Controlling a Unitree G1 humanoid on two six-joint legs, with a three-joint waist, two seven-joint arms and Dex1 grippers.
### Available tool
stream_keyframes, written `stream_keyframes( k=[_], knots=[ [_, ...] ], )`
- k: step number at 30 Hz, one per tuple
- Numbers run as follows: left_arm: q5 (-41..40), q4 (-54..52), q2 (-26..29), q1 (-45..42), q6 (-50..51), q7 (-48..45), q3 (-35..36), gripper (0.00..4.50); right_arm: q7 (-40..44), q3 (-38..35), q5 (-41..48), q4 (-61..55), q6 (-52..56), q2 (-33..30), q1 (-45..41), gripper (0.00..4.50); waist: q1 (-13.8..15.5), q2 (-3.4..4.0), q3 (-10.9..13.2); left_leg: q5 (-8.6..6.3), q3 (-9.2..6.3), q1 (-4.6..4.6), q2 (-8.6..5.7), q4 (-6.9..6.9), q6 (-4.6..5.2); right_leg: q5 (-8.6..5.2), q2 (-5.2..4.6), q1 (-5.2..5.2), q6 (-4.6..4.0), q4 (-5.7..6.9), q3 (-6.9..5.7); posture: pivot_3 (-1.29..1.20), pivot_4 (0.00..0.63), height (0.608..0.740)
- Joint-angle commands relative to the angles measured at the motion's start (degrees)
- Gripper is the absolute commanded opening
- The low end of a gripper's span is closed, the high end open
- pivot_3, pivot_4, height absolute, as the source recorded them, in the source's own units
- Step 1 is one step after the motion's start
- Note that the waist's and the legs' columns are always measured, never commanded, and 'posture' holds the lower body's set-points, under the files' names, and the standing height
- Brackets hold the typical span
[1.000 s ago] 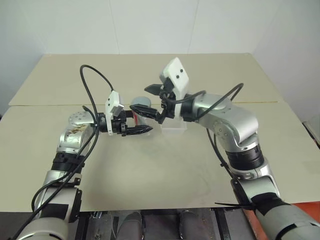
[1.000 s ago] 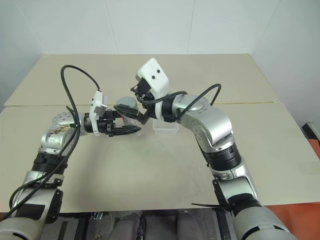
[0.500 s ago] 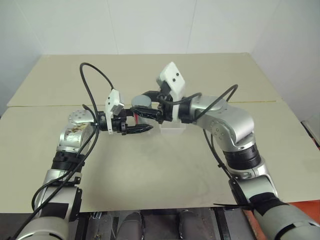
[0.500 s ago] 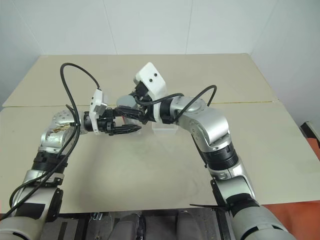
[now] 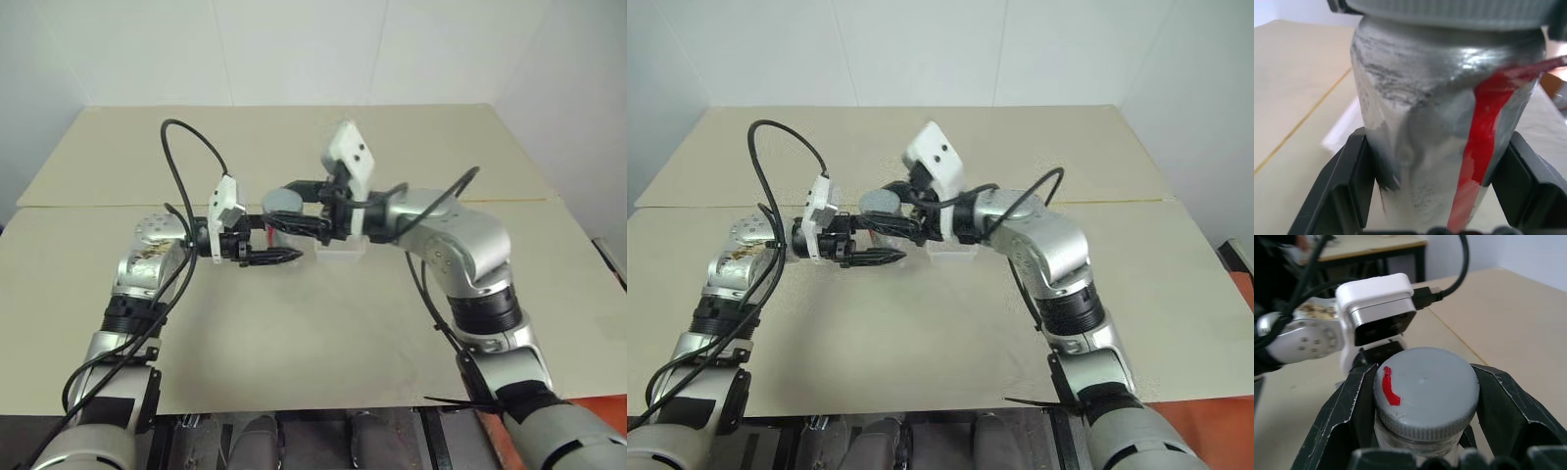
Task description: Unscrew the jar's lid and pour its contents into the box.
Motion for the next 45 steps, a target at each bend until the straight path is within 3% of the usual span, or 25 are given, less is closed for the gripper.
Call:
stream_keyframes(
  k=[1, 13, 19, 24, 25, 37, 45],
  knots=[
    [-2.85, -3.09, 1.56, -0.68, 0.3, -2.44, 1.94, 2.97, 11.36, -0.91, 4.17, -1.32, -5.48, -1.89, 0.57, 2.94, -0.08, 0.0, 0.0, 0.0, 0.0, 0.0, 0.01, 0.0, 0.0, 0.0, 0.01, 0.0, 0.0, 0.0, 0.0, 0.0, 0.15, 0.74],
    [-7.73, -13.44, 1.79, 3.69, 5.21, -6.49, 1.01, 2.97, 29.21, 1.81, 3.71, 10.92, -11.34, -2.25, -5.14, 2.94, -0.17, 0.0, 0.0, 0.01, 0.02, 0.06, 0.1, 0.0, -0.01, 0.0, 0.05, 0.01, 0.0, 0.02, 0.02, 0.0, 0.15, 0.74],
    [-8.38, -15.01, 1.97, 4.36, 6.0, -6.65, 0.81, 2.97, 32.2, 2.78, 2.14, 14.34, -13.11, -0.88, -6.77, 2.94, -0.1, 0.0, 0.0, 0.01, 0.01, 0.05, 0.09, 0.0, -0.01, 0.0, 0.03, 0.01, 0.0, 0.02, 0.01, 0.0, 0.15, 0.74],
    [-8.41, -15.15, 2.18, 4.98, 5.81, -5.51, 1.32, 2.97, 29.22, 1.0, 2.23, 14.58, -13.21, 0.5, -6.54, 4.39, -0.12, 0.0, 0.0, 0.01, 0.01, 0.06, 0.1, 0.01, -0.02, 0.0, 0.04, 0.01, 0.0, 0.03, 0.01, 0.0, 0.15, 0.74],
    [-8.41, -15.27, 2.3, 5.24, 5.78, -5.45, 1.36, 2.97, 28.5, 0.74, 2.08, 14.38, -13.23, 0.53, -6.33, 4.45, -0.11, 0.0, 0.0, 0.01, 0.01, 0.06, 0.1, 0.01, -0.02, 0.0, 0.04, 0.0, 0.0, 0.04, 0.01, 0.0, 0.15, 0.74],
    [-7.54, -13.45, 4.2, 8.07, 5.07, 0.45, 5.89, 2.97, 15.87, -3.58, 2.02, 3.01, -10.31, -3.77, 2.86, 4.45, 0.03, 0.0, 0.0, 0.0, -0.01, 0.03, 0.17, 0.01, -0.01, 0.0, 0.01, 0.0, 0.0, 0.02, 0.0, 0.0, 0.15, 0.74],
    [-2.84, -13.01, 1.09, 9.52, 1.47, 13.49, 6.83, 2.97, 0.18, -6.78, 1.06, -5.6, -7.84, -2.26, 6.21, 4.45, 0.06, 0.0, 0.0, 0.01, 0.0, 0.04, 0.2, 0.01, -0.02, 0.0, 0.02, 0.0, 0.0, 0.06, 0.03, 0.0, 0.15, 0.74]
  ],
)
